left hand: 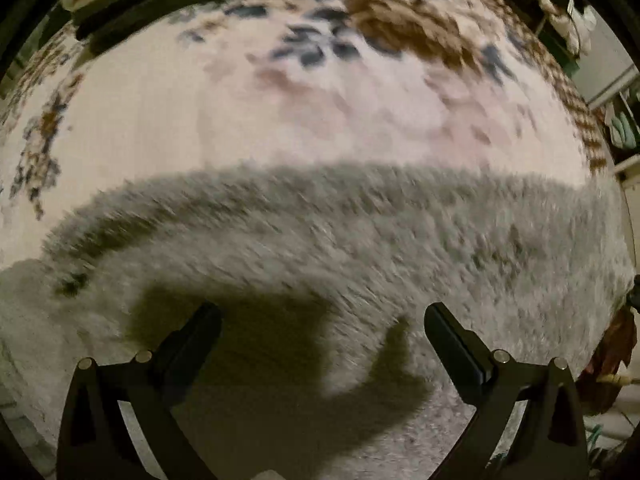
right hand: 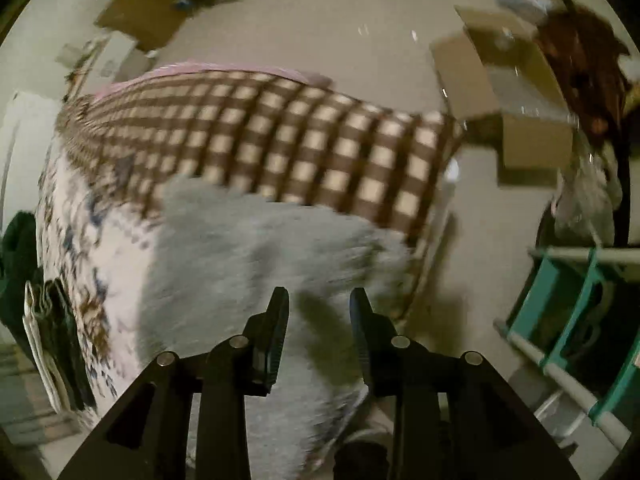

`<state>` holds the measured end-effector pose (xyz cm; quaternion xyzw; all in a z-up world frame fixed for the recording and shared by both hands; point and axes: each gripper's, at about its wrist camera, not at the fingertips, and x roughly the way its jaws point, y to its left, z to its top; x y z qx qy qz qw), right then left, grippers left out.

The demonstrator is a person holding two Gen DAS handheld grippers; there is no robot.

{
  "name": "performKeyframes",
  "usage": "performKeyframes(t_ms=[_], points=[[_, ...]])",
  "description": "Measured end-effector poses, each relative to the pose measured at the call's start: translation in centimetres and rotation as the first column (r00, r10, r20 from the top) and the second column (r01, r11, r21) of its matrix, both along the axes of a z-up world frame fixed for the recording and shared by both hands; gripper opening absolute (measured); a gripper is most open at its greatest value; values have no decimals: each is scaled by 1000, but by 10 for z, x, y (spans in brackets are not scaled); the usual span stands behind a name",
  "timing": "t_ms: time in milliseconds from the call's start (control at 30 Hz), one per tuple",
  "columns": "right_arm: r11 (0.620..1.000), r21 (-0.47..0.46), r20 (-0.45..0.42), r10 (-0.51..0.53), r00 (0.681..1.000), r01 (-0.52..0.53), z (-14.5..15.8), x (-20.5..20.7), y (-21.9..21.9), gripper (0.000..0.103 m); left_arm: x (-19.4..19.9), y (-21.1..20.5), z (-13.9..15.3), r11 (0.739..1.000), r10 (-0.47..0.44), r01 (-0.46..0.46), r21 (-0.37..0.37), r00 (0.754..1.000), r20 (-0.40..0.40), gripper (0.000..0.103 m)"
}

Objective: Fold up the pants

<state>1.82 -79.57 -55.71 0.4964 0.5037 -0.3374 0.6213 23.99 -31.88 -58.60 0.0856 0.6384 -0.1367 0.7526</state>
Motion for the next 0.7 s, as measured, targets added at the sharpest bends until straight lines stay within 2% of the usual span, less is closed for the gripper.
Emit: performKeyframes(t_ms=[167, 200, 233, 367, 433, 467, 533, 567, 600, 700], points=[[996, 88, 64, 22, 998, -28, -43, 12, 5, 33, -16, -6, -18, 999, -12, 12, 35, 1000, -17, 103], [996, 85, 76, 33, 997, -39, -46, 14, 10, 10, -20, -6, -20, 999, -11, 12, 39, 1000, -19, 103], [998, 55, 67, 33, 997, -37, -46, 17, 15, 1, -19, -6, -23, 999, -11, 12, 43, 1000, -24, 103], [997, -71, 57, 10, 998, -5, -26, 0, 22, 0, -14, -9, -30, 999, -24, 26, 46, 999, -26, 103], [999, -42, 79, -12, 997, 15, -24, -15, 15, 1, -2, -2, -36, 999, -30, 31, 41, 999, -32, 103], [1000, -9, 93, -13, 996, 14, -26, -21, 12, 4, 1, -3, -40, 998, -34, 36, 43, 999, -34, 103], [999, 43, 123, 18, 992, -24, -28, -27, 10, 31, 10, 0, -46, 999, -39, 41, 36, 999, -33, 103], [999, 37, 122, 25, 992, -29, -26, -32, 10, 57, 13, 0, -49, 999, -37, 38, 29, 999, -35, 103], [999, 34, 127, 18, 992, -22, -27, -35, 11, 64, 21, -2, -53, 999, -32, 33, 24, 999, -36, 103], [997, 71, 197, -9, 980, -5, -40, -42, 7, 64, 28, 4, -56, 1000, -21, 21, 13, 999, -31, 103]])
